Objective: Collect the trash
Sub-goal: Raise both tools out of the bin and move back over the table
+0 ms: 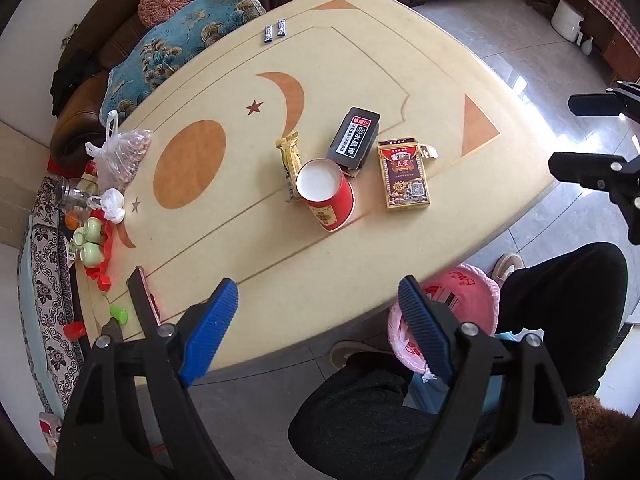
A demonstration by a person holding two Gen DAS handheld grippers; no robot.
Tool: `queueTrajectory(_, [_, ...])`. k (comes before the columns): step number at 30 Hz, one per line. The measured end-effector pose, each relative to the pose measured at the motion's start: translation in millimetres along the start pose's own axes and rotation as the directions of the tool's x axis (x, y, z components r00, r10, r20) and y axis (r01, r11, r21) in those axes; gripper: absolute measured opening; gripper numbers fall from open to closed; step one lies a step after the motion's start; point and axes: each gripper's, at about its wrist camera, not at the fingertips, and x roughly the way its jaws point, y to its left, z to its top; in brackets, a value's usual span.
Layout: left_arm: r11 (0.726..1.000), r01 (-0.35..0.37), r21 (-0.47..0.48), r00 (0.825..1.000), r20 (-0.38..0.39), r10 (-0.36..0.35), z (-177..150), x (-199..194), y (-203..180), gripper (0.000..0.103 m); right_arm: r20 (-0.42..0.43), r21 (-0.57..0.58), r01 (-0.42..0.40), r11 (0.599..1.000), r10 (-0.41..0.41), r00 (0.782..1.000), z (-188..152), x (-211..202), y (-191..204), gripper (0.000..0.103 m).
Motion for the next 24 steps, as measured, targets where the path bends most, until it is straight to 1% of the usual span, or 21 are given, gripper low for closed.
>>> queueTrajectory(3, [1.000,0.005,0.018,1.000,-0.017,-0.005,13,7,2,0.080,-0.005,0.005,0.010,1.000,-0.010,1.000,12,3,-2,0.091])
queueTrajectory(8, [0.999,0.010,0.033,1.000,-0.019,-0.009,30,12,7,0.080,-0.017,0.006,0.020,1.000,-0.020,1.000,29,13,-1,0.091])
queueTrajectory(11, [0.999,0.019,0.046,1.000,-0.022,-0.018,39,19,8,0.081,-0.046,0.007,0.022,1.000,-0.022,0.999,38,25,0,0.091])
queueTrajectory(14, [0.999,0.027,0.039,0.999,-0.048,-0.026,47,34,10,0.081,-0.079,0.015,0.010,1.000,-0.009,0.997,44,41,1,0.091])
queueTrajectory(18, [0.998,0.053,0.034,0.995,-0.083,-0.050,54,57,11,0.081,-0.109,0.001,0.018,1.000,-0.018,0.994,49,62,9,0.091])
queueTrajectory(24, [0.998,0.046,0.052,0.991,-0.127,-0.039,56,91,8,0.081,-0.170,0.017,0.025,1.000,-0.022,0.985,50,100,16,0.091])
